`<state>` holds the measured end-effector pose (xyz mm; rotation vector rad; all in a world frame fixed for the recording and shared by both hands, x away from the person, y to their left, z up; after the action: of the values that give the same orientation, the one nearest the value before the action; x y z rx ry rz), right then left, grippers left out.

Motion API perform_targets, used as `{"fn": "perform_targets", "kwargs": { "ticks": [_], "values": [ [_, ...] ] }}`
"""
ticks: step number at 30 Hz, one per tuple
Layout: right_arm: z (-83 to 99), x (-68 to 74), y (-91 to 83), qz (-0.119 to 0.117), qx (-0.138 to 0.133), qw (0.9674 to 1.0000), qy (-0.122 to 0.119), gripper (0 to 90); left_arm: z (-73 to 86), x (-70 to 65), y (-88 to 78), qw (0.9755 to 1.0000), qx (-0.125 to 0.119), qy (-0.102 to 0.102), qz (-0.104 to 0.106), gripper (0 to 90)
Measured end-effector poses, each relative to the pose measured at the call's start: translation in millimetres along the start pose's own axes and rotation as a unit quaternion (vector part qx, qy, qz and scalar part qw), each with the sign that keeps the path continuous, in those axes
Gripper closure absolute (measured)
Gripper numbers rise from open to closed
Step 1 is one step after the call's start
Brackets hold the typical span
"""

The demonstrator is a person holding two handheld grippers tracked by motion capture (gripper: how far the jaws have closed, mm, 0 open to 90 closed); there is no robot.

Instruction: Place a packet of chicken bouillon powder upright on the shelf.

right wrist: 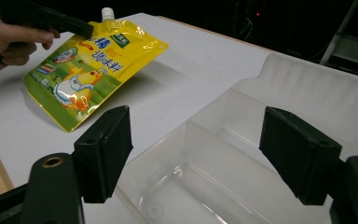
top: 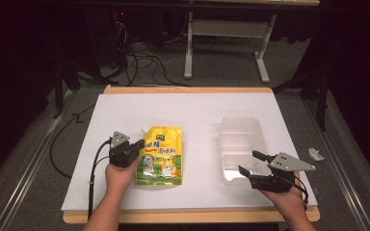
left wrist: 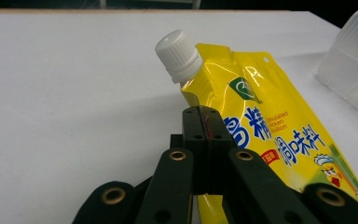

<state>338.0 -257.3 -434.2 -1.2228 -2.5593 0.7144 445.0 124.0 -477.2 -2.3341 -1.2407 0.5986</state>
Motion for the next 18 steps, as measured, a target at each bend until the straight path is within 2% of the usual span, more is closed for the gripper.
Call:
{"fn": "perform_targets", "kwargs": {
  "ticks": [3, 7, 9, 10, 13, 18],
  "values": [
    [-0.9, -0.5, -0.7, -0.006, -0.002, 1.0000, 0.003, 25.3, -2.4, -3.6, -7.8, 0.9999, -0.012, 0.004, 0.003, 90.0],
    [-4.2, -1.0, -3.2, 0.002, -0.010, 0.9999, -0.005, 22.9, -4.5, -7.4, -15.7, 0.9997, -0.022, 0.009, 0.005, 90.0],
    [-5.4, -1.1, -4.2, 0.003, -0.011, 0.9999, -0.001, 21.4, -5.8, -10.4, -20.1, 0.9995, -0.027, 0.016, 0.003, 90.0],
    [-5.2, -2.2, -4.3, 0.007, -0.009, 0.9999, 0.003, 17.5, -6.3, -11.3, -21.5, 0.9994, -0.030, 0.018, 0.002, 90.0],
    [-5.4, -4.8, -5.4, 0.006, -0.005, 0.9997, 0.024, 15.6, -9.1, -16.2, -27.5, 0.9990, -0.039, 0.023, 0.005, 90.0],
    [-9.0, -6.1, -9.2, 0.011, -0.024, 0.9995, 0.016, 15.3, -11.5, -20.1, -31.1, 0.9985, -0.047, 0.028, 0.005, 90.0]
  ]
}}
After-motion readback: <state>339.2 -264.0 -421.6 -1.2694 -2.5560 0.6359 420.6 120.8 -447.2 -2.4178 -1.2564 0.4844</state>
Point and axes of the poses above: each handheld gripper's, and its own axes: y roughly forward along the jaws, z roughly out of its underside, x roughly to its left, the point moved 7 cm from there along y, roughly forward along the jaws, and after that the axes turned 7 degrees about x, right-handed, at the moved point
